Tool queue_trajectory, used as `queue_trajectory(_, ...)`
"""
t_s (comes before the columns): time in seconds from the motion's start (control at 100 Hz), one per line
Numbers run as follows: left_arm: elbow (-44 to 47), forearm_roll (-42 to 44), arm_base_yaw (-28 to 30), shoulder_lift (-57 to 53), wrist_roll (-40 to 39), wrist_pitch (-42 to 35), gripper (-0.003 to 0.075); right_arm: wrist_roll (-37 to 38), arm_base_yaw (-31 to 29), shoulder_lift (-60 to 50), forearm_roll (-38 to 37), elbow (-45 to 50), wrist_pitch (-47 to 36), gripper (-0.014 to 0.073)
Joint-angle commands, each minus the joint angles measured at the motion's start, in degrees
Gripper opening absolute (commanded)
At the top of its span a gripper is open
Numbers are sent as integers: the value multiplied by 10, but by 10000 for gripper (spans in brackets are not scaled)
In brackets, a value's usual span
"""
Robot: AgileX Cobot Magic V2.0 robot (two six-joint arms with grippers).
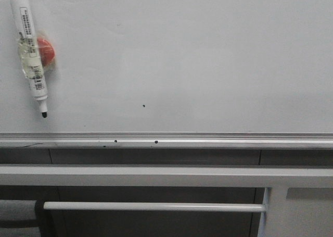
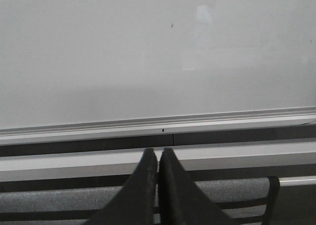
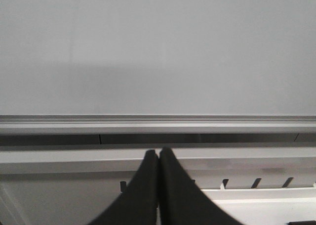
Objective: Write number 1 on whiteboard
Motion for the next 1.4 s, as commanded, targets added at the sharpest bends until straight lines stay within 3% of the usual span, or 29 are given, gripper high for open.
queue_trajectory(0.0, 4, -4, 2, -13, -3, -42, -20, -4, -2, -7, 1, 18, -15, -64)
queue_trajectory(0.66, 4, 2, 2, -13, -3, -42, -20, -4, -2, -7, 1, 18, -17, -64)
queue_trajectory(0.78, 4, 2, 2, -13, -3, -93, -20, -4, -2, -7, 0, 18, -37, -64)
queue_trajectory(0.97, 4, -16, 2, -13, -3, -231, -20, -4, -2, -7, 1, 18, -154, -64)
queue_trajectory(1.39, 4, -16, 2, -13, -3, -253, -20, -4, -2, -7, -4, 18, -180, -64)
